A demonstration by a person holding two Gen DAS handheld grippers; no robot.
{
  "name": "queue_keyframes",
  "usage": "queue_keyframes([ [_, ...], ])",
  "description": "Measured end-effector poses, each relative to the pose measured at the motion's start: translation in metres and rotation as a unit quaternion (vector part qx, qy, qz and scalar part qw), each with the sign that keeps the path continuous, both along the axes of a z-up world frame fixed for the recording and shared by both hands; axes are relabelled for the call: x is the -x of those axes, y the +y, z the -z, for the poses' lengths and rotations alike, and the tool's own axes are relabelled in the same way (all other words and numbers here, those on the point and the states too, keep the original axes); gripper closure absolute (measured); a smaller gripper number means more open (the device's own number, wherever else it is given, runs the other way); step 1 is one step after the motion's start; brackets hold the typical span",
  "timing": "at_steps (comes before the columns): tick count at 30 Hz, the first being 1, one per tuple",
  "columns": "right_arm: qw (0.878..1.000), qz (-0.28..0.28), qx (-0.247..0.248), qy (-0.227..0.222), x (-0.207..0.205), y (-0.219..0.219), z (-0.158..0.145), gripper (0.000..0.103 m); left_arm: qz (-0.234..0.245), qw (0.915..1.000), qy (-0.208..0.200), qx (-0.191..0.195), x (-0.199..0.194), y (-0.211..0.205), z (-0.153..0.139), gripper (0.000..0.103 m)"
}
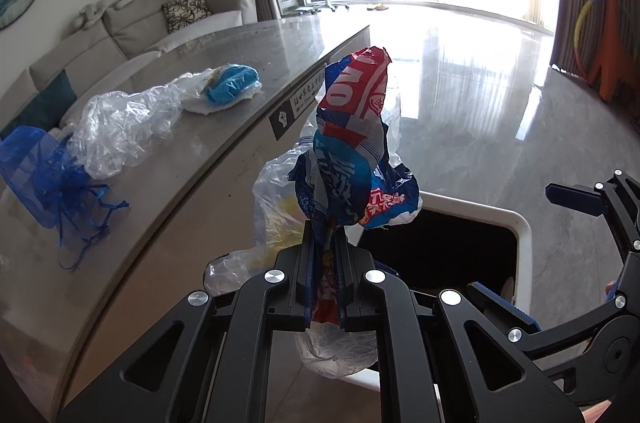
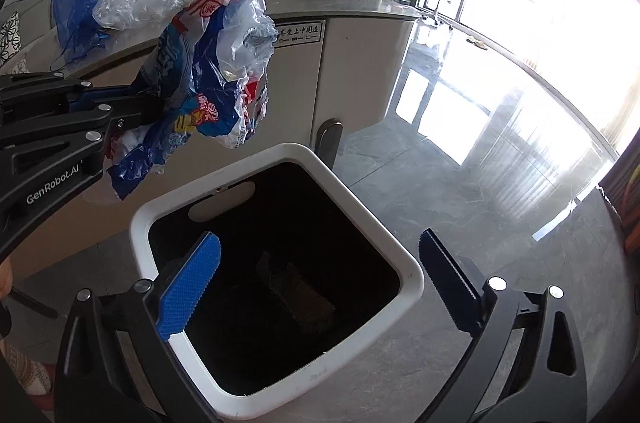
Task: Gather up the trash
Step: 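Open the right gripper to drop the cardboard while the left drops the snack bag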
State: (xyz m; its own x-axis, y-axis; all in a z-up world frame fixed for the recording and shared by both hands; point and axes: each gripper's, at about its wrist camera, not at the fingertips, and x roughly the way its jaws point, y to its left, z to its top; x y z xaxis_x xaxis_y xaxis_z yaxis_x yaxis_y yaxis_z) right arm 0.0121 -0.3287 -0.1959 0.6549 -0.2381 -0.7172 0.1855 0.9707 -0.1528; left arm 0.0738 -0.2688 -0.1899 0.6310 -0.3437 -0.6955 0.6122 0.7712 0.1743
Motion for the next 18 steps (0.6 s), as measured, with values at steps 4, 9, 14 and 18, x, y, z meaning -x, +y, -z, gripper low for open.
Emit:
queue_keyframes([
  [4,1.000,0.010,0.000,-0.023,0.002,-0.003,-0.008,0.004,-0.004,1.0000,0.002,0.000,-0.002,0.000,-0.002,0.093],
  [9,0.998,0.018,0.002,-0.062,0.010,-0.010,-0.028,0.004,-0.005,1.0000,-0.002,-0.001,0.000,0.000,-0.004,0.092],
  [14,0.994,0.039,0.008,-0.098,0.023,-0.021,-0.049,0.004,0.001,1.0000,-0.001,-0.002,0.005,-0.003,-0.004,0.092],
  [18,0.989,0.063,0.012,-0.131,0.037,-0.036,-0.066,0.004,0.013,0.9999,0.006,-0.005,0.013,-0.011,0.002,0.092],
])
